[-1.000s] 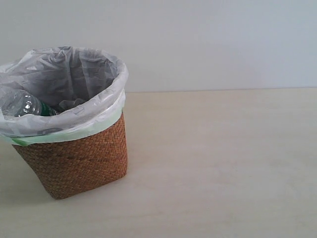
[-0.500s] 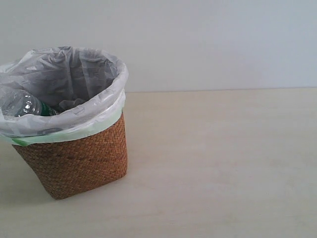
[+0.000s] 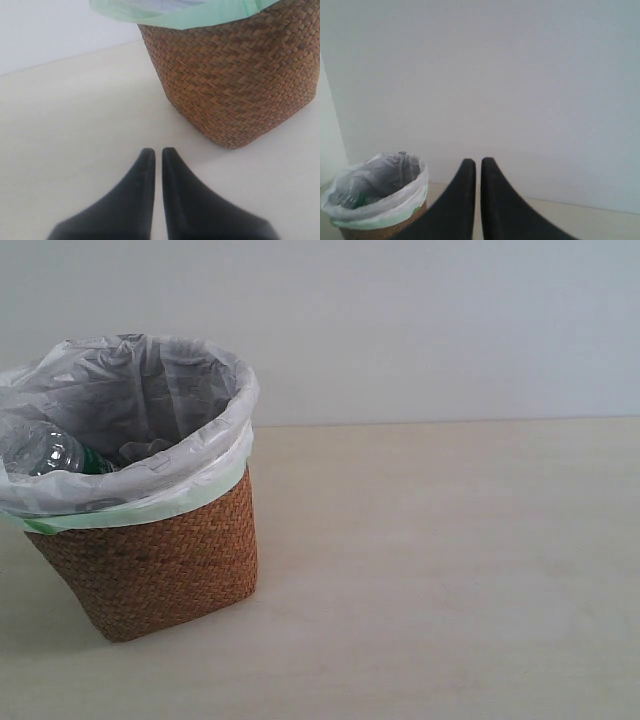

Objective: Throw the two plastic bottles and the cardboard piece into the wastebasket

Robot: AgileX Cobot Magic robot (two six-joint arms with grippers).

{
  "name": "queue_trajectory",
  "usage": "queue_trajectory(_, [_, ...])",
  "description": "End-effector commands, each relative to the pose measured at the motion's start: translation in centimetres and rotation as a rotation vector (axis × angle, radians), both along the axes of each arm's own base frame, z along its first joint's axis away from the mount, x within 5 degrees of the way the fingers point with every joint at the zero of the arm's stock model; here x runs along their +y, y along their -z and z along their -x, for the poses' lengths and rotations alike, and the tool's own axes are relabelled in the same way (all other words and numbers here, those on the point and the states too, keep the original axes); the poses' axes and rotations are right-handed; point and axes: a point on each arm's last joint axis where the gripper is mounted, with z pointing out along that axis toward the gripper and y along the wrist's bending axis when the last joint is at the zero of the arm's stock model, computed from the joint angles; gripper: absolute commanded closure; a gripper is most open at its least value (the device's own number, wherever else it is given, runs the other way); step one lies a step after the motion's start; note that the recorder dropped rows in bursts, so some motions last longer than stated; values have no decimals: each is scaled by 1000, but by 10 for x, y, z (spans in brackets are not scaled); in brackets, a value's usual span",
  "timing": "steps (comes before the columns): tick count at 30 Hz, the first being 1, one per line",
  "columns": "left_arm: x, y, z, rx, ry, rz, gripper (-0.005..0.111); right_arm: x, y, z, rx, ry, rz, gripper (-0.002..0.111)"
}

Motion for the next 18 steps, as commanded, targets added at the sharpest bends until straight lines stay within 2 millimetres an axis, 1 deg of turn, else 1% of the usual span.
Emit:
queue_trajectory(1, [0, 0, 0, -14, -7, 18, 103, 1, -6, 16, -115, 112, -50, 108])
queue_trajectory(5, [0, 0, 0, -14, -7, 18, 103, 9, -13, 27, -217, 212, -78, 108])
queue_trajectory(8, [0, 0, 0, -14, -7, 18, 103, 15, -14, 30, -230, 271, -79, 108])
queue_trajectory(11, [0, 0, 0, -14, -7, 18, 103, 21, -10, 28, -257, 302, -88, 108])
queue_trajectory(13, [0, 0, 0, -14, -7, 18, 103, 23, -3, 27, -310, 301, -107, 108])
queue_trajectory(18, [0, 0, 0, -14, -7, 18, 103, 27, 32, 14, -391, 290, -131, 108])
